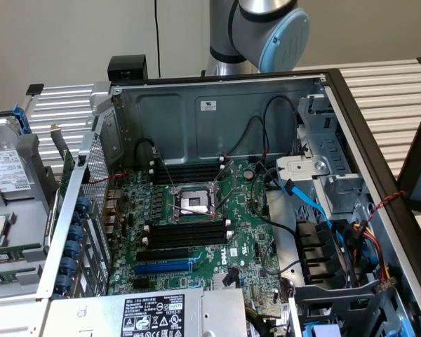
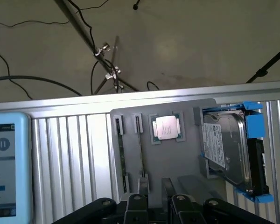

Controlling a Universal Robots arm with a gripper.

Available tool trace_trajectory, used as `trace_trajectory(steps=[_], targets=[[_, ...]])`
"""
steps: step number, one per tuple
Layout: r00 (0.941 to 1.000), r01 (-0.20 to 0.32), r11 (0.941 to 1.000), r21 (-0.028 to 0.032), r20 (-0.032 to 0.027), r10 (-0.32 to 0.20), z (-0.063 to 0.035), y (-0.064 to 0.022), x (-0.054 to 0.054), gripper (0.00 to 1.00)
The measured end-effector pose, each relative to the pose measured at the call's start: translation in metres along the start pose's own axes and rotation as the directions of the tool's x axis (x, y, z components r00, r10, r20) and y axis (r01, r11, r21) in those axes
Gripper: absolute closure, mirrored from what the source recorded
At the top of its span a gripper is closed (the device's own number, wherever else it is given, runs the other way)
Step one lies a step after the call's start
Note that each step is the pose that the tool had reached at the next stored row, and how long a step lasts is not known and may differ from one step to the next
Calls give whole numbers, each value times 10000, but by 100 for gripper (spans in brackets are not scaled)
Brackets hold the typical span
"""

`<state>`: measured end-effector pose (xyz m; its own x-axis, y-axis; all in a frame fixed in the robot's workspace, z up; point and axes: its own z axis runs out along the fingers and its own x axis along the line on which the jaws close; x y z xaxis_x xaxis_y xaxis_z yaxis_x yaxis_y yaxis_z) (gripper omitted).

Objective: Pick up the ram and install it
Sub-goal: 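Pick up the ram and move it above insertion slot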

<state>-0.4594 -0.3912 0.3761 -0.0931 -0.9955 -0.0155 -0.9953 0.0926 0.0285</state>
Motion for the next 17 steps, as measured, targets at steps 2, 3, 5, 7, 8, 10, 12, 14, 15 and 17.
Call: trace_trajectory(steps=[2,3,5,7,8,10,12,14,15,17], targets=[[10000,0,10000,2,0,0,0,0,0,74],[10000,0,10000,2,0,0,0,0,0,74],[10000,0,10000,4,0,0,0,0,0,74],[10000,0,10000,6,1,0,2,1,1,74],[10000,6,10000,9,1,-6,9,1,4,74],[10000,50,10000,22,1,-50,34,-2,13,74],[10000,93,10000,22,-1,-93,70,-4,25,74],[9999,126,9999,21,-2,-126,106,-4,29,74],[9999,143,9999,21,-2,-143,125,-5,31,74],[9999,167,9999,21,-2,-167,161,-7,33,74]])
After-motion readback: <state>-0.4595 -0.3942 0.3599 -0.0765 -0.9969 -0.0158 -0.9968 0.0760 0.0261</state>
